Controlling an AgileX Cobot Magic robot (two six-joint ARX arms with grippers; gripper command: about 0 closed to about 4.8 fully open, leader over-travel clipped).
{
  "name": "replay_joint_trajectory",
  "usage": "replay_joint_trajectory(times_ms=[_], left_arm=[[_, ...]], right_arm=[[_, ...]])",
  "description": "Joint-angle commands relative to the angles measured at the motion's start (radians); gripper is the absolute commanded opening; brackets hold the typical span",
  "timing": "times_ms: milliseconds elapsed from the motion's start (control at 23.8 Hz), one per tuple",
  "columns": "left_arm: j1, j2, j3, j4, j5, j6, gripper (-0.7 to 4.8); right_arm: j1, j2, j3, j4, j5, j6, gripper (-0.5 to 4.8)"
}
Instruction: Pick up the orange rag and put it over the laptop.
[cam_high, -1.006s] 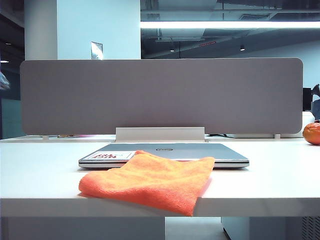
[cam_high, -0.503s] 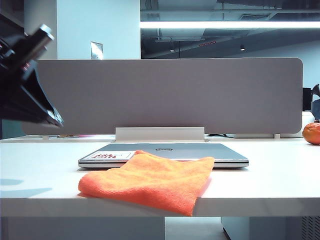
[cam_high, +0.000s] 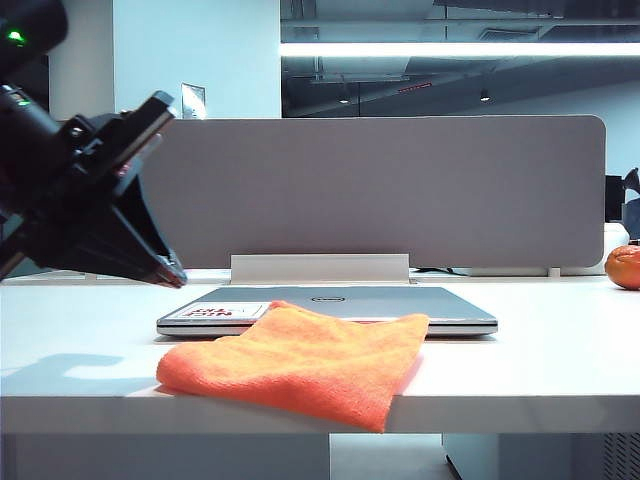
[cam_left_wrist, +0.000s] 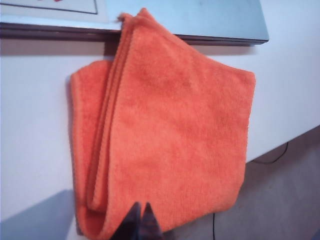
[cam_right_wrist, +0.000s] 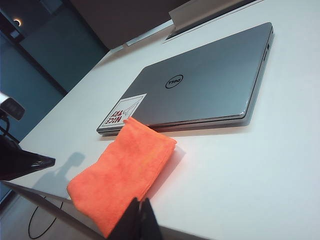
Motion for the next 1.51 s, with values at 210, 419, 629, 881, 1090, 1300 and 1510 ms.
replay_joint_trajectory(times_ms=[210, 419, 629, 881, 1090, 1300, 1510], left_arm=[[-0.02, 0.117, 0.091, -0.011, 0.002, -0.003, 0.3], [-0.032, 0.182, 0.154, -0.058, 0.008, 0.035, 0.79], [-0.032, 0.185, 0.161, -0.085, 0.002, 0.065, 1.66], [-0.034, 0.185, 0.161, -0.13, -0.002, 0.125, 1.94], [-0.039, 0.185, 0.161, -0.152, -0.045, 0.165, 1.94], [-0.057, 0.185, 0.161, -0.158, -0.087, 0.206, 1.94], [-0.109, 0.204, 0.161, -0.127, -0.144, 0.232, 1.94]], right_arm=[[0.001, -0.001, -0.003, 0.011, 0.001, 0.0, -0.05], [0.0, -0.001, -0.003, 0.011, 0.001, 0.0, -0.05], [0.0, -0.001, -0.003, 0.011, 0.001, 0.0, -0.05], [0.0, -0.001, -0.003, 0.011, 0.001, 0.0, -0.05], [0.0, -0.001, -0.003, 0.011, 0.001, 0.0, -0.05], [0.001, -0.001, -0.003, 0.011, 0.002, 0.0, -0.05], [0.0, -0.001, -0.003, 0.011, 0.002, 0.0, -0.05]])
